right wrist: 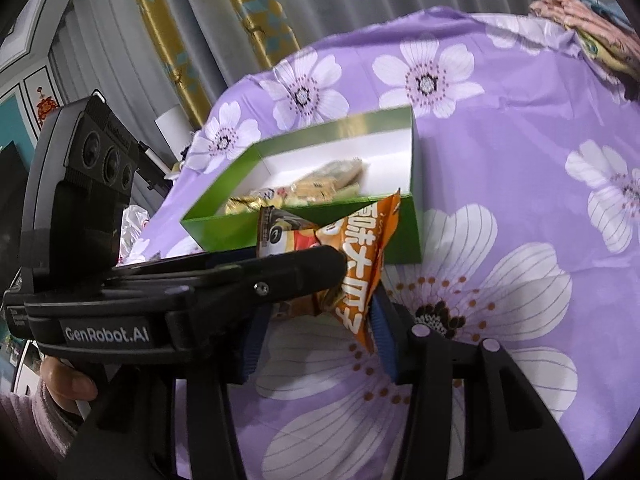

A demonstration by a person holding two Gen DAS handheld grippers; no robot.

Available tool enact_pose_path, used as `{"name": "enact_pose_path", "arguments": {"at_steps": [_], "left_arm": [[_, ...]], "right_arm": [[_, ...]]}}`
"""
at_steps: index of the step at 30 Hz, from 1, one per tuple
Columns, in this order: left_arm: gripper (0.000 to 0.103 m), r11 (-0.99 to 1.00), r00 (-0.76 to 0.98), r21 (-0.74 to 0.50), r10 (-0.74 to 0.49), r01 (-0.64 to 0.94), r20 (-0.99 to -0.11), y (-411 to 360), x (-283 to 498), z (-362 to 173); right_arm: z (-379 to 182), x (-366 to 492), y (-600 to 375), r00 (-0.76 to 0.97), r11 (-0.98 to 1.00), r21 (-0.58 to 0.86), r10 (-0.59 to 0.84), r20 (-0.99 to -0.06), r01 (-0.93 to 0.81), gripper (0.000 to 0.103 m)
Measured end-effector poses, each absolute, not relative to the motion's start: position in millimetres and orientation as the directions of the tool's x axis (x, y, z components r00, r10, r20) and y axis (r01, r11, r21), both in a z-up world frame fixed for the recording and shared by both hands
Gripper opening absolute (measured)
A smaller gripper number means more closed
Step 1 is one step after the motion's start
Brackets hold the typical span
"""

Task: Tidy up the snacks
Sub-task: 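Lift the panda bag into the green box and open the left gripper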

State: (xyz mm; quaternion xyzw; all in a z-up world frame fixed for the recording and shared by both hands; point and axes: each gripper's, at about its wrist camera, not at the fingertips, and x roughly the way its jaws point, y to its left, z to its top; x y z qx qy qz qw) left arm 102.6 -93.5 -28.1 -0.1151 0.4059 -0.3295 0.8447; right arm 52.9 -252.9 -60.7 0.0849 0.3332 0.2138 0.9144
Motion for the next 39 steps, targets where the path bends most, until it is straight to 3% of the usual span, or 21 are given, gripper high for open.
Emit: {"name": "enact_pose_path", "arguments": {"at_steps": [20,39], "left_arm": [[0.062,0.763,0.588,-0.488,-0.642,0.424,-0.493,-19,152,32],[0.062,0.762,0.484,-0.62,-0.621,0.188,-0.617,13,235,-52]], "right_arm": [[7,112,-191,0.722,0.864,0.205,0.499,-0.479,-0.461,0.048],[-51,197,-149,0.561,0.872,0.269,0.472,-0.68,-0.408,0.052]]}}
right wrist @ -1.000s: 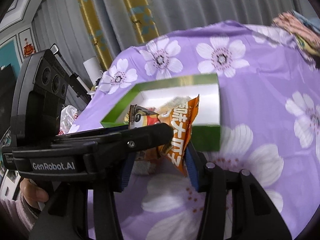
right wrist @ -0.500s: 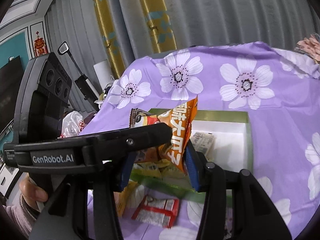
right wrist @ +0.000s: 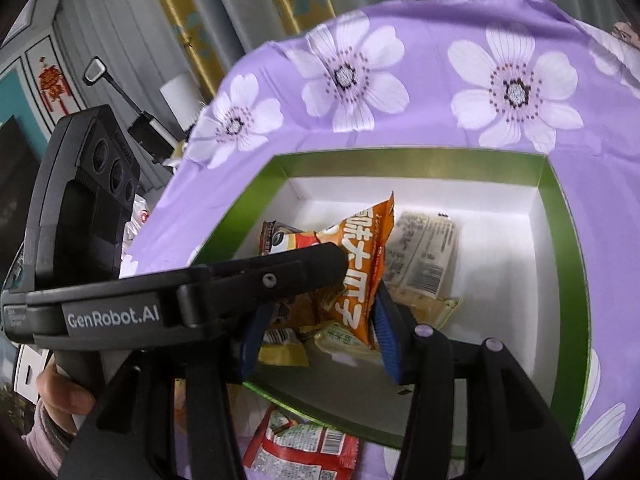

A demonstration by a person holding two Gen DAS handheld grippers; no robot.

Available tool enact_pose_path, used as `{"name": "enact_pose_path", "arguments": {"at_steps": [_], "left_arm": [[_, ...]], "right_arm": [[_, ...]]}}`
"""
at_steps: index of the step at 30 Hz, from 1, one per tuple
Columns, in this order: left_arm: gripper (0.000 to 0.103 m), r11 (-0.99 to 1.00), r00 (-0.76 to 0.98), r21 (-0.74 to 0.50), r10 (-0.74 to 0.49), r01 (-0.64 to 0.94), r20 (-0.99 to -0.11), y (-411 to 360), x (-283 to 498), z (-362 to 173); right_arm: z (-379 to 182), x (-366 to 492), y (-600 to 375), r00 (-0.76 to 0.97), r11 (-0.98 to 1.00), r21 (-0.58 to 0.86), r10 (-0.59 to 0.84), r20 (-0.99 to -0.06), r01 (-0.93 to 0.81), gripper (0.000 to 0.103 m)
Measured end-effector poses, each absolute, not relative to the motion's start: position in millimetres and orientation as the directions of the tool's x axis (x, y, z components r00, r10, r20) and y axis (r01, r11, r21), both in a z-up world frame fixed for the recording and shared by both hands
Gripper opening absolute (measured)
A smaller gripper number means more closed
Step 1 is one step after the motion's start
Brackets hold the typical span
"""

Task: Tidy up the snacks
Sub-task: 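Lift the panda bag into the green box and open the left gripper, then return the left tool to the pile and grasp the red-and-white pack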

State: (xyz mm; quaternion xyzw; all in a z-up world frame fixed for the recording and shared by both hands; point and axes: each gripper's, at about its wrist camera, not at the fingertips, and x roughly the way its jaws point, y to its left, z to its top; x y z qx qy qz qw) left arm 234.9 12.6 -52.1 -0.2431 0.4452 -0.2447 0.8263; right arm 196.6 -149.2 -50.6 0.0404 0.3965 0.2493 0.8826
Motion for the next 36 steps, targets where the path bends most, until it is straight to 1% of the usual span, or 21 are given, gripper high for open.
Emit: {"name": "enact_pose_path", "arguments": {"at_steps": [1,3,4,5,6,7,8,10,15,17,19,24,29,33,36], "left_arm": [[0.062,0.761,0.483,-0.623,-0.621,0.182,-0.617,13,236,-54],[0.063,0.762,0.489,-0.624,-0.618,0.176,-0.616,13,235,-54],[0.068,0.769,0.495,-0.617,-0.607,0.169,-0.621,13,235,-53],[0.07,0.773,0.499,-0.612,-0.601,0.165,-0.624,13,234,-53],[0.076,0.777,0.503,-0.609,-0.595,0.16,-0.627,13,234,-52],[0.082,0.776,0.508,-0.611,-0.594,0.158,-0.624,14,233,-51],[0.082,0.771,0.512,-0.617,-0.597,0.156,-0.617,16,231,-50],[0.082,0.762,0.519,-0.628,-0.604,0.156,-0.604,19,227,-47],[0.083,0.769,0.569,-0.615,-0.589,0.175,-0.574,25,214,-28],[0.085,0.781,0.597,-0.6,-0.569,0.177,-0.565,28,205,-20],[0.093,0.788,0.619,-0.59,-0.556,0.178,-0.555,32,197,-14],[0.094,0.814,0.645,-0.562,-0.51,0.147,-0.569,41,171,-6],[0.094,0.794,0.631,-0.593,-0.531,0.136,-0.566,44,146,-8],[0.095,0.775,0.604,-0.614,-0.563,0.149,-0.564,39,126,-15],[0.095,0.742,0.55,-0.651,-0.615,0.16,-0.565,34,119,-24]], "right_arm": [[-51,197,-149,0.562,0.874,0.267,0.469,-0.682,-0.405,0.053],[-52,196,-150,0.566,0.879,0.266,0.461,-0.684,-0.396,0.059],[-51,194,-151,0.569,0.88,0.267,0.461,-0.681,-0.394,0.061],[-50,194,-153,0.573,0.881,0.267,0.459,-0.679,-0.39,0.062],[-49,192,-154,0.579,0.883,0.267,0.457,-0.675,-0.386,0.064],[-47,190,-156,0.589,0.887,0.265,0.452,-0.67,-0.379,0.069],[-45,187,-159,0.601,0.889,0.264,0.45,-0.661,-0.374,0.072],[-42,182,-165,0.619,0.893,0.261,0.444,-0.648,-0.367,0.074],[-33,166,-182,0.652,0.896,0.281,0.443,-0.615,-0.343,0.074],[-28,157,-192,0.671,0.895,0.299,0.446,-0.593,-0.33,0.075],[-24,148,-199,0.682,0.893,0.314,0.449,-0.578,-0.322,0.076],[-20,128,-211,0.69,0.893,0.321,0.448,-0.568,-0.316,0.077],[-22,107,-219,0.686,0.89,0.329,0.453,-0.569,-0.315,0.078],[-28,92,-220,0.685,0.902,0.301,0.432,-0.586,-0.311,0.078],[-37,82,-220,0.67,0.904,0.29,0.428,-0.606,-0.315,0.077]]}}
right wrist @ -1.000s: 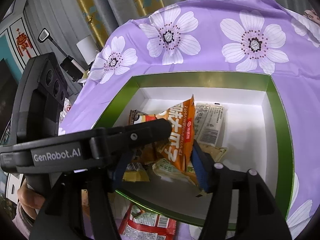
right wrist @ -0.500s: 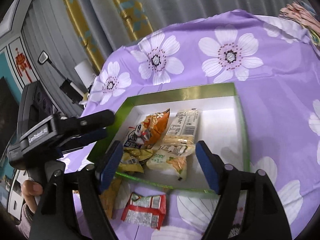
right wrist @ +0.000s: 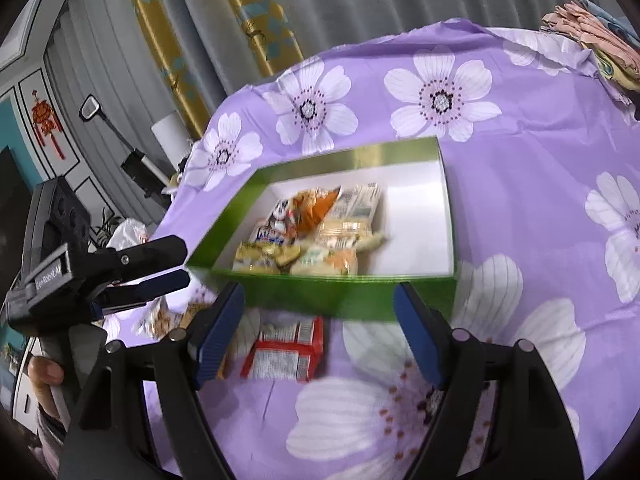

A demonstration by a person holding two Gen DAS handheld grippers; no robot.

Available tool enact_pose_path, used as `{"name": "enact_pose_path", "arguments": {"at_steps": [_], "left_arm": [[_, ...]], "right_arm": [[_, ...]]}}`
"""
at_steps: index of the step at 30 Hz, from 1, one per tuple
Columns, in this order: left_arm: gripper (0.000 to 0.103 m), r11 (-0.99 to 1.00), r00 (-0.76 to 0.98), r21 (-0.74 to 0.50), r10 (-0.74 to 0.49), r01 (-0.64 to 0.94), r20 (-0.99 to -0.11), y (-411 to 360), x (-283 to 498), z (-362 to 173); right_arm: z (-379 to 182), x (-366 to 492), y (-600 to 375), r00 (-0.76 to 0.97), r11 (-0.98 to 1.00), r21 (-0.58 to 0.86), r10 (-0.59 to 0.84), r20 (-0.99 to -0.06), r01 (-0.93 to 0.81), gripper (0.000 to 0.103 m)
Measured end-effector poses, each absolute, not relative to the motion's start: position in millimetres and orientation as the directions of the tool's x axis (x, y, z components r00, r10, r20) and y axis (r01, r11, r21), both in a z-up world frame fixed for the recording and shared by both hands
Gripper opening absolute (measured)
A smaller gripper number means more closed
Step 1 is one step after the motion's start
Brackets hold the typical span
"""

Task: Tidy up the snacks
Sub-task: 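Return the left tool to the pile and grasp the red-and-white pack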

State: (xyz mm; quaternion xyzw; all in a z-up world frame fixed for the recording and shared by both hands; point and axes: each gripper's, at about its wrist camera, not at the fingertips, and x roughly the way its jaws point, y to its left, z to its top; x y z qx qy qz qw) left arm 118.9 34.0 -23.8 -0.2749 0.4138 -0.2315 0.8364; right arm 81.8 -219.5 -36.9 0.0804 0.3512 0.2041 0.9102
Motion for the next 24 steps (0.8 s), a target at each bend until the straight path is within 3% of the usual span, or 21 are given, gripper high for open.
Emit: {"name": "enact_pose_path", "arguments": {"at_steps": [8,15,24], "left_arm": [[0.095,0.674,0.39,-0.73,-0.707,0.117,-0.59,14,122,-56],[0.095,0.701,0.3,-0.712,-0.686,0.031,-0.662,4,128,-83],[0.096,0.762,0.292,-0.646,-0.629,0.047,-0.72,-11,131,-85]], "right_arm": [[-66,69,-214,0.625,0.906,0.284,0.422,-0.657,-0.313,0.078],[-84,75,-197,0.572,0.9,0.265,0.427,-0.701,-0.347,0.077],[-98,97,-179,0.522,0.889,0.268,0.439,-0.731,-0.372,0.074]]}}
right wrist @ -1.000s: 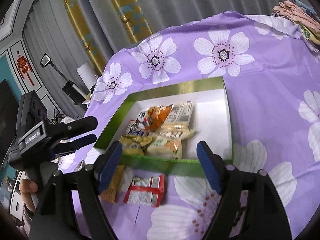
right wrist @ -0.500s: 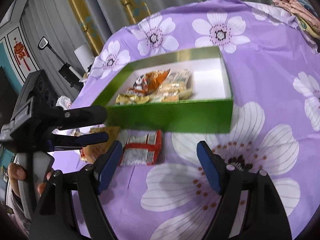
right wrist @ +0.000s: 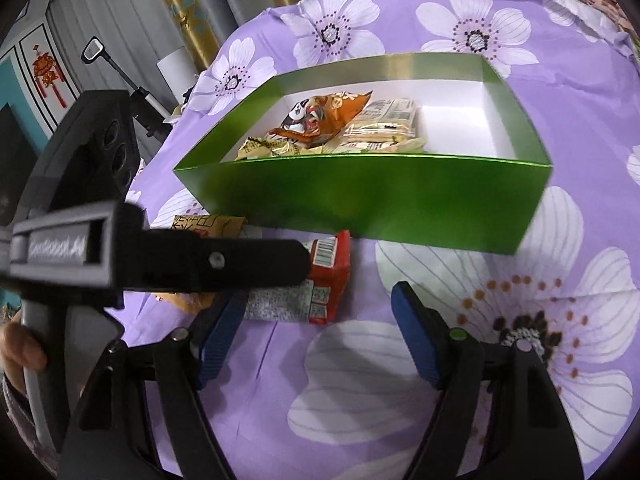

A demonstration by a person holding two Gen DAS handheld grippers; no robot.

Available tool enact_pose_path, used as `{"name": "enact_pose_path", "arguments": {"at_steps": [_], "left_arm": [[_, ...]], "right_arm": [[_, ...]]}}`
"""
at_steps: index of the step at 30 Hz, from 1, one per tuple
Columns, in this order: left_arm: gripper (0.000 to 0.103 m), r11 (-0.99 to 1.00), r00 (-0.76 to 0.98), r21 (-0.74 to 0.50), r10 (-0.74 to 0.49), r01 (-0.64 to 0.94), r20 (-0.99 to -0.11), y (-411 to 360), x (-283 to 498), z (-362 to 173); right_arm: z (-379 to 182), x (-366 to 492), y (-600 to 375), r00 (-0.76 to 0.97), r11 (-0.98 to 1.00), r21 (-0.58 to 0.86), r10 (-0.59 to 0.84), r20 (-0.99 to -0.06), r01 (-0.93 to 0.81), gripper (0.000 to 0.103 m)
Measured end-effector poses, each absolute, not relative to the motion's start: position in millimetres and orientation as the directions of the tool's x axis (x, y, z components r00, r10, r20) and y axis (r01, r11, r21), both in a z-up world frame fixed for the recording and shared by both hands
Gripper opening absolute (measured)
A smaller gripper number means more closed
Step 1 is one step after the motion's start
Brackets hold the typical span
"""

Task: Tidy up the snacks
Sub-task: 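Return the left tool to the pile and grasp the red-and-white pack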

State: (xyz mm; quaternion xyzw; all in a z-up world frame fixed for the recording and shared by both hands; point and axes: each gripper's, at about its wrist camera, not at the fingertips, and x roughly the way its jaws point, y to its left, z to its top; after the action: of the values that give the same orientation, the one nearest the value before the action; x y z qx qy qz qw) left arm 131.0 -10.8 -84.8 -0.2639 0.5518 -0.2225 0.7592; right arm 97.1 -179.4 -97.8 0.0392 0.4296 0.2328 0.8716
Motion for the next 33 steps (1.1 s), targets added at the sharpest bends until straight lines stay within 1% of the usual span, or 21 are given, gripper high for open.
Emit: {"name": "enact_pose_path", "arguments": {"at_steps": [2,6,7,8,11,13,16,24,26,28,29,31,33], "left_arm": [[0.097,0.755,0.289,-0.654,-0.637,0.046,-0.715,-12,132,-85],[0.096,0.712,0.29,-0.702,-0.676,0.02,-0.677,-5,135,-87],[0.096,0.706,0.294,-0.709,-0.679,0.01,-0.672,-2,135,-87],[0.096,0.708,0.297,-0.706,-0.676,0.008,-0.674,-1,135,-87],[0.096,0.722,0.292,-0.691,-0.666,0.02,-0.687,-1,135,-88],[0.096,0.723,0.289,-0.691,-0.666,0.019,-0.688,1,135,-88],[0.096,0.719,0.294,-0.695,-0.666,0.009,-0.685,5,134,-89],[0.096,0.692,0.31,-0.722,-0.689,0.012,-0.655,4,134,-91],[0.093,0.709,0.32,-0.705,-0.673,0.021,-0.667,2,132,-90],[0.079,0.732,0.345,-0.681,-0.644,0.019,-0.683,3,130,-88],[0.075,0.738,0.352,-0.675,-0.636,0.018,-0.686,5,130,-88],[0.061,0.742,0.361,-0.67,-0.628,0.011,-0.689,11,130,-89],[0.058,0.753,0.359,-0.658,-0.62,0.02,-0.698,11,130,-91]], "right_arm": [[-103,102,-177,0.507,0.889,0.27,0.437,-0.743,-0.37,0.067],[-105,104,-179,0.507,0.891,0.273,0.435,-0.744,-0.363,0.061],[-106,104,-181,0.51,0.892,0.275,0.434,-0.743,-0.359,0.057],[-106,106,-183,0.509,0.892,0.282,0.435,-0.742,-0.352,0.052],[-108,113,-185,0.493,0.891,0.297,0.44,-0.75,-0.344,0.043],[-108,114,-182,0.488,0.89,0.282,0.436,-0.756,-0.358,0.041],[-109,113,-179,0.469,0.878,0.289,0.454,-0.758,-0.382,0.033],[-112,113,-184,0.451,0.861,0.339,0.492,-0.745,-0.379,0.031],[-113,111,-185,0.455,0.857,0.35,0.501,-0.736,-0.377,0.031],[-113,108,-188,0.467,0.857,0.357,0.505,-0.726,-0.371,0.028],[-113,106,-190,0.473,0.857,0.361,0.506,-0.721,-0.367,0.025],[-114,104,-197,0.476,0.851,0.388,0.521,-0.708,-0.354,0.019],[-116,102,-204,0.471,0.839,0.423,0.543,-0.695,-0.343,0.016]]}}
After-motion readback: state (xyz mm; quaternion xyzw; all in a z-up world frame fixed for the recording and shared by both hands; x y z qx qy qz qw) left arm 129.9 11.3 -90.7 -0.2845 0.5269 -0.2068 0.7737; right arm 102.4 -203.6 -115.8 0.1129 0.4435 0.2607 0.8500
